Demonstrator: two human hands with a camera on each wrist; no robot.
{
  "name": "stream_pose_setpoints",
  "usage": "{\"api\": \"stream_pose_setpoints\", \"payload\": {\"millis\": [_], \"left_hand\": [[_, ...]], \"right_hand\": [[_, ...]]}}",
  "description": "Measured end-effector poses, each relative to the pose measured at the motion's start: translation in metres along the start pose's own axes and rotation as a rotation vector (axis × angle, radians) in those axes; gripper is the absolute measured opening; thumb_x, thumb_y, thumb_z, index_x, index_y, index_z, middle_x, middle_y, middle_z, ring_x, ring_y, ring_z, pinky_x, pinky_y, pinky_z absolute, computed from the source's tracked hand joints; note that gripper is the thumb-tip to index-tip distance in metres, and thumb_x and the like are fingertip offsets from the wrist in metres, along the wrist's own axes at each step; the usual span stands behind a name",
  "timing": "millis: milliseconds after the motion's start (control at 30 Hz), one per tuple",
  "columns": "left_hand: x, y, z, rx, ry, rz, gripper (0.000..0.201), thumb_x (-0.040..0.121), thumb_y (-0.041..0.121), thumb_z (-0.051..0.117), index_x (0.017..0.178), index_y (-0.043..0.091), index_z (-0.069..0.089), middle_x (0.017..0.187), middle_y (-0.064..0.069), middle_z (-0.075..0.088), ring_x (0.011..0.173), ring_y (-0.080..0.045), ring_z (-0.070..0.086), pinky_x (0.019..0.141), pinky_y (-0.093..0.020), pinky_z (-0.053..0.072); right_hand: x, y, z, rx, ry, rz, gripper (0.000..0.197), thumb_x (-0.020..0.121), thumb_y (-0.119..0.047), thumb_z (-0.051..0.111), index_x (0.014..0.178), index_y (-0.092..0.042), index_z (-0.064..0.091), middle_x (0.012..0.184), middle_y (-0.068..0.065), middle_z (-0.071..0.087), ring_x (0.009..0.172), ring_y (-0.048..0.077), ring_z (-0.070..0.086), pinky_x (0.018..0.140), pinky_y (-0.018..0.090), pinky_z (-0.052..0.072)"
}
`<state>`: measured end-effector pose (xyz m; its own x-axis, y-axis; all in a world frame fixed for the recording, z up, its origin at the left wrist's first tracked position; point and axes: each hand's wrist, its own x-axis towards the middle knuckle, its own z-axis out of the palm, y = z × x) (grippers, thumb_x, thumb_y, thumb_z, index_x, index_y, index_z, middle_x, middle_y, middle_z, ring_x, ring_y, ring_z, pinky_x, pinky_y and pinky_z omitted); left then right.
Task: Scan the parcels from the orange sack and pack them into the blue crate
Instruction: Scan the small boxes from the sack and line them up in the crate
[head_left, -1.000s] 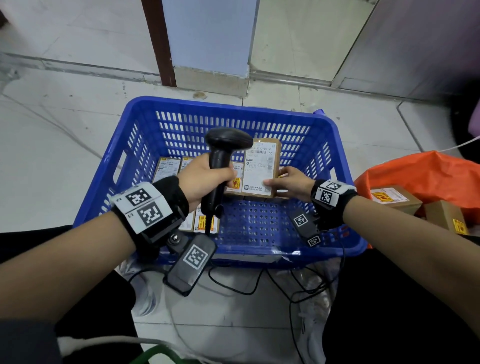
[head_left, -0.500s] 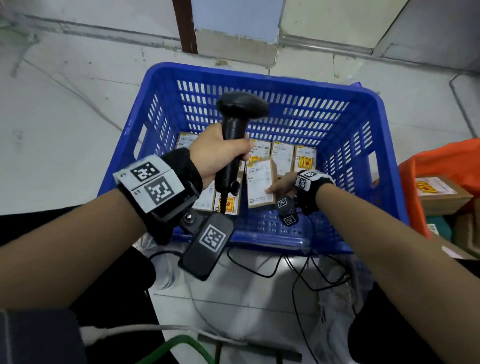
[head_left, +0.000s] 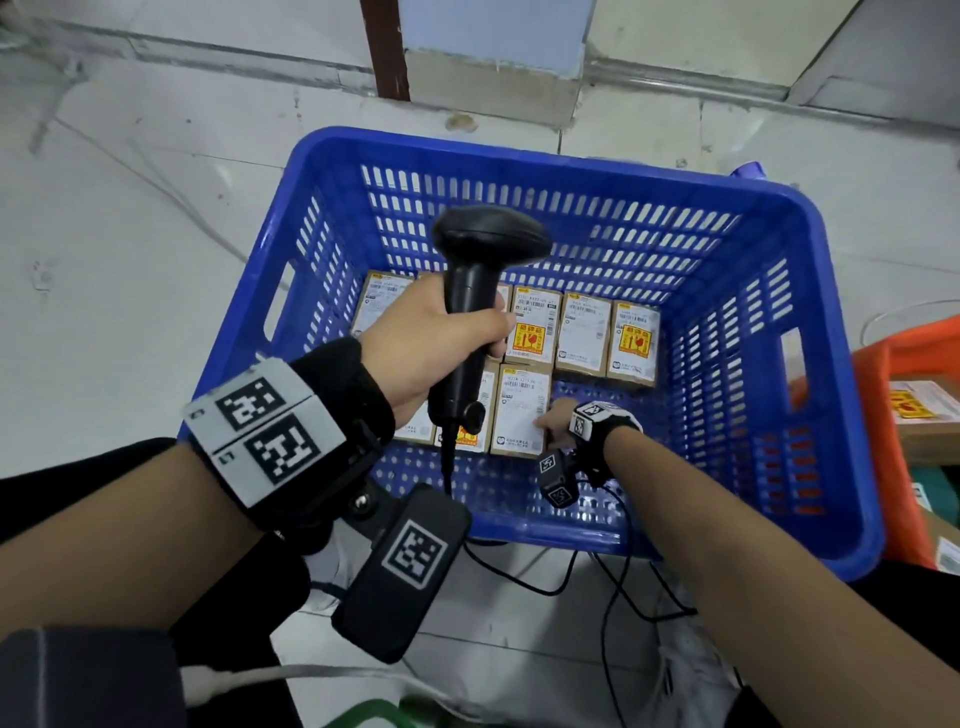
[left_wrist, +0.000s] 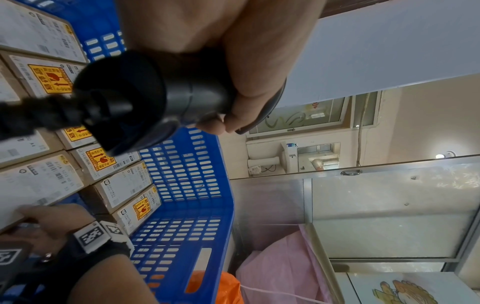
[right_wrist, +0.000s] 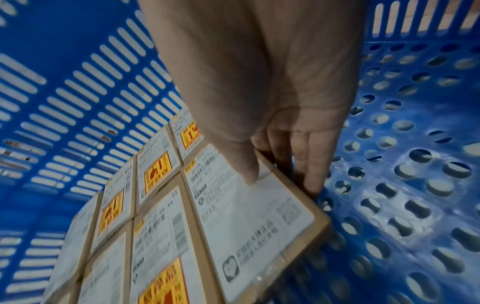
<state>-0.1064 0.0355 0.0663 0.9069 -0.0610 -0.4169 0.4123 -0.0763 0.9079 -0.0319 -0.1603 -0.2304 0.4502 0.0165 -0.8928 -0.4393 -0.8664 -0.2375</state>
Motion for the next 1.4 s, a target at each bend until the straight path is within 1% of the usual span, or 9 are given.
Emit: {"api": "stream_pose_setpoints", "payload": {"millis": [167, 267, 433, 500, 633, 800, 1067, 1233, 1400], "left_hand": [[-0.001, 0.002, 0.002, 0.003, -0.010, -0.004, 0.010, 0.089, 0.004, 0.060, 0.085, 0.012, 0.056, 0.072, -0.003, 0.055, 0.067, -0.013, 0.054, 0.078, -0.032, 0.050], [-0.002, 0.006, 0.005, 0.018, -0.015, 0.009, 0.010, 0.090, 0.005, 0.060, 0.084, 0.013, 0.057, 0.068, -0.001, 0.056, 0.067, -0.013, 0.054, 0.078, -0.033, 0.048], [-0.008, 0.016, 0.015, 0.026, -0.039, 0.016, 0.006, 0.090, 0.005, 0.060, 0.088, 0.011, 0.058, 0.068, -0.003, 0.057, 0.065, -0.012, 0.055, 0.080, -0.033, 0.050], [-0.011, 0.017, 0.016, 0.033, -0.044, 0.026, 0.006, 0.090, 0.006, 0.060, 0.088, 0.011, 0.058, 0.070, -0.002, 0.056, 0.066, -0.012, 0.055, 0.079, -0.032, 0.050], [-0.024, 0.025, 0.041, 0.043, -0.084, 0.065, 0.008, 0.089, 0.005, 0.061, 0.089, 0.012, 0.058, 0.072, -0.003, 0.057, 0.064, -0.011, 0.056, 0.070, -0.028, 0.049], [-0.035, 0.042, 0.102, 0.055, -0.194, 0.131, 0.010, 0.090, 0.003, 0.060, 0.088, 0.012, 0.057, 0.070, -0.002, 0.057, 0.059, -0.009, 0.056, 0.064, -0.024, 0.049], [-0.038, 0.058, 0.227, 0.228, -0.423, 0.260, 0.013, 0.088, -0.002, 0.060, 0.085, 0.009, 0.056, 0.066, -0.002, 0.053, 0.051, -0.005, 0.054, 0.055, -0.020, 0.046], [-0.025, 0.046, 0.293, 0.272, -0.543, 0.227, 0.014, 0.082, 0.000, 0.068, 0.085, 0.006, 0.056, 0.061, -0.004, 0.054, 0.050, -0.008, 0.053, 0.053, -0.019, 0.045], [0.002, 0.024, 0.331, 0.403, -0.590, 0.197, 0.010, 0.087, 0.000, 0.064, 0.088, 0.005, 0.055, 0.064, -0.005, 0.055, 0.054, -0.009, 0.054, 0.057, -0.020, 0.046]], "right_hand": [[-0.019, -0.006, -0.008, -0.013, -0.034, 0.006, 0.050, 0.099, -0.033, 0.052, 0.139, -0.003, 0.045, 0.128, 0.018, 0.057, 0.105, 0.031, 0.061, 0.083, 0.037, 0.049], [-0.032, -0.004, -0.029, -0.048, -0.030, -0.026, 0.040, 0.096, -0.033, 0.055, 0.117, 0.001, 0.062, 0.080, 0.012, 0.069, 0.066, 0.025, 0.055, 0.063, 0.031, 0.043], [-0.078, -0.004, -0.079, 0.239, 0.064, -0.104, 0.040, 0.097, -0.025, 0.057, 0.122, 0.006, 0.053, 0.136, 0.029, 0.052, 0.074, 0.031, 0.064, 0.068, 0.036, 0.051], [-0.102, -0.003, -0.092, 0.315, 0.096, -0.148, 0.037, 0.098, -0.025, 0.056, 0.125, 0.000, 0.051, 0.120, 0.021, 0.063, 0.098, 0.031, 0.068, 0.078, 0.037, 0.056], [-0.168, 0.025, -0.122, 0.535, 0.220, -0.312, 0.009, 0.100, -0.017, 0.049, 0.101, -0.009, 0.053, 0.085, 0.005, 0.058, 0.070, 0.015, 0.061, 0.056, 0.024, 0.049], [-0.238, 0.083, -0.162, 0.750, 0.422, -0.476, 0.017, 0.100, -0.005, 0.043, 0.085, -0.013, 0.049, 0.072, 0.007, 0.051, 0.050, 0.009, 0.055, 0.043, 0.015, 0.039], [-0.256, 0.258, -0.218, 0.972, 0.831, -0.297, 0.029, 0.096, -0.004, 0.046, 0.070, -0.015, 0.050, 0.043, -0.008, 0.052, 0.032, 0.001, 0.045, 0.037, 0.012, 0.031], [-0.243, 0.379, -0.225, 0.773, 1.033, 0.070, 0.023, 0.073, -0.033, 0.062, 0.073, -0.011, 0.065, 0.061, 0.003, 0.065, 0.063, 0.027, 0.059, 0.060, 0.028, 0.050], [-0.223, 0.431, -0.219, 0.433, 1.060, 0.353, 0.069, 0.078, -0.044, 0.065, 0.136, -0.013, 0.044, 0.130, 0.023, 0.049, 0.120, 0.041, 0.048, 0.101, 0.045, 0.042]]}}
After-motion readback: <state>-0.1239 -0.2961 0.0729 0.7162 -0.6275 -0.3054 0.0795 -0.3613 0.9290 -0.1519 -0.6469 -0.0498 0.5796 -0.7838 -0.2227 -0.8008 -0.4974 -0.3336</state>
